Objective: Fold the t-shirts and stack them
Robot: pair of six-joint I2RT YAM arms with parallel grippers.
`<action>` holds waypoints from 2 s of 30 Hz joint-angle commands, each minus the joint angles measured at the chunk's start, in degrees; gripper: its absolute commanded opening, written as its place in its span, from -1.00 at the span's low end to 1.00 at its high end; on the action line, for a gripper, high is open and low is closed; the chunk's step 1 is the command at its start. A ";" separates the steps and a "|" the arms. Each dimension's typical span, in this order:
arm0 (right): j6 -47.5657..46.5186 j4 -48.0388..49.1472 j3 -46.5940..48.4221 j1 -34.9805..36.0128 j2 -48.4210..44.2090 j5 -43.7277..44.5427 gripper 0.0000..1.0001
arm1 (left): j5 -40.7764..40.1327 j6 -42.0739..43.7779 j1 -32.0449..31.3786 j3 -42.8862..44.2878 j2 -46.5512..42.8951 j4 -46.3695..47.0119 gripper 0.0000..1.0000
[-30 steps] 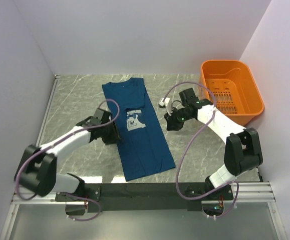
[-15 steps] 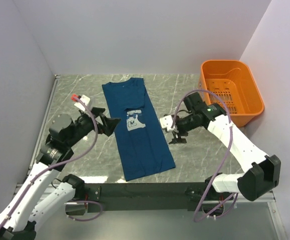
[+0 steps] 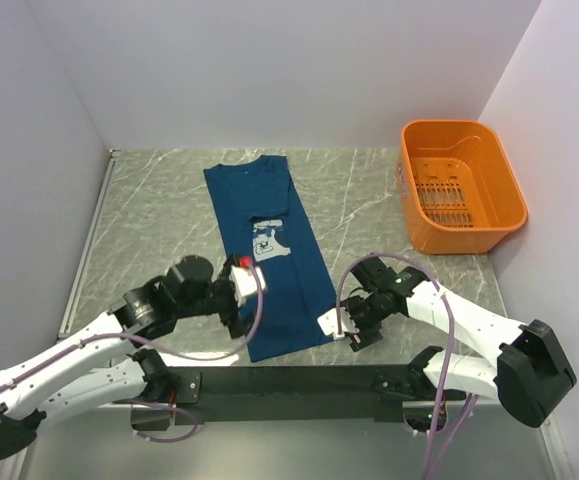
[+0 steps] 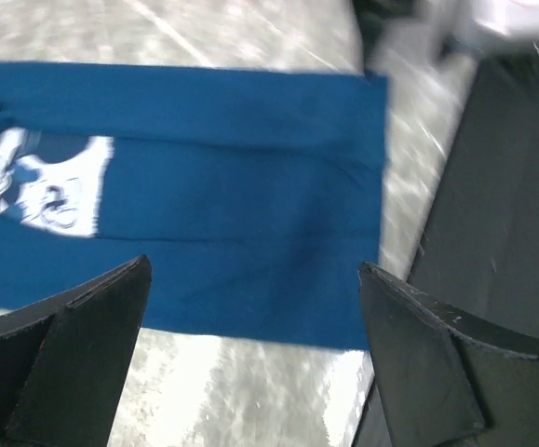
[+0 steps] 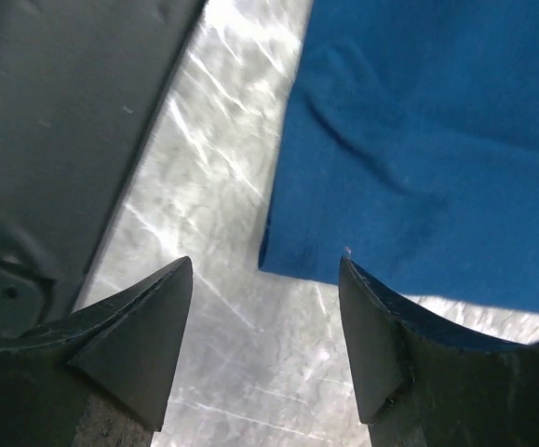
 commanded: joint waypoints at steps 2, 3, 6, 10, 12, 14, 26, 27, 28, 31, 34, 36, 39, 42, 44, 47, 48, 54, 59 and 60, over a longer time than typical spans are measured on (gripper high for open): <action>4.72 11.63 -3.04 1.37 -1.03 5.51 0.40 | -3.10 9.07 -8.42 -2.68 -3.17 -4.27 0.90; 4.81 12.94 -3.57 1.81 -0.60 5.95 0.40 | -3.71 9.51 -10.10 -3.22 -3.35 -4.09 0.88; 4.81 14.79 -4.01 2.25 0.37 7.01 0.40 | -7.93 9.86 -16.43 -5.50 -1.87 -2.78 0.86; 5.25 15.68 -3.92 2.34 0.90 6.84 0.38 | -9.61 10.56 -20.22 -9.37 0.42 1.17 0.82; 5.60 15.59 -3.84 2.34 0.73 6.57 0.36 | -9.52 11.44 -20.93 -11.56 1.21 4.25 0.81; 6.04 15.50 -3.84 2.34 0.64 6.31 0.34 | -9.43 12.15 -21.10 -12.97 2.70 6.27 0.79; 7.89 13.92 -1.81 -1.35 -1.20 3.50 0.29 | -8.12 12.59 -21.37 -16.58 12.37 15.07 0.57; 7.63 13.66 -1.90 -1.96 -1.64 3.32 0.28 | -7.85 12.85 -21.37 -16.75 12.55 15.16 0.56; 7.71 13.57 -1.90 -2.14 -1.91 3.15 0.28 | -7.94 13.11 -21.37 -16.76 12.73 14.98 0.55; 8.33 13.31 -1.99 -2.76 -2.70 2.53 0.28 | -7.59 13.56 -21.28 -17.11 13.61 14.72 0.54; 8.42 12.87 -2.25 -2.94 -3.40 2.18 0.27 | -7.85 13.91 -21.28 -17.11 15.27 14.81 0.47; 7.46 11.91 -2.78 -3.02 -3.84 1.83 0.28 | -7.85 13.99 -21.28 -16.93 16.86 14.89 0.42; 6.05 10.76 -3.66 -3.02 -4.45 1.48 0.32 | -8.02 14.26 -21.37 -16.85 19.05 14.98 0.34; 5.08 9.71 -3.84 -3.02 -4.90 1.04 0.38 | -8.20 14.43 -21.37 -16.76 20.46 15.15 0.25; 4.99 9.53 -3.75 -3.02 -5.07 0.69 0.40 | -8.46 14.43 -21.37 -16.76 21.16 15.33 0.15; 4.99 9.35 -3.66 -2.85 -5.07 -0.28 0.42 | -8.82 14.43 -21.37 -16.76 22.30 15.68 0.05; 4.99 9.35 -3.66 -2.67 -4.99 -0.54 0.42 | -8.90 14.35 -21.37 -16.76 22.66 15.68 0.01; 5.16 9.88 -3.13 -2.58 -4.55 -0.63 0.42 | -9.69 14.09 -21.37 -16.40 24.07 15.51 -0.32; 2.54 8.74 -3.83 -2.50 -4.28 -1.25 0.42 | -10.22 13.56 -21.37 -16.14 23.28 15.51 -0.77; 1.83 8.04 -4.01 -2.24 -4.20 -1.42 0.43 | -10.05 13.56 -21.37 -16.14 23.10 15.33 -0.82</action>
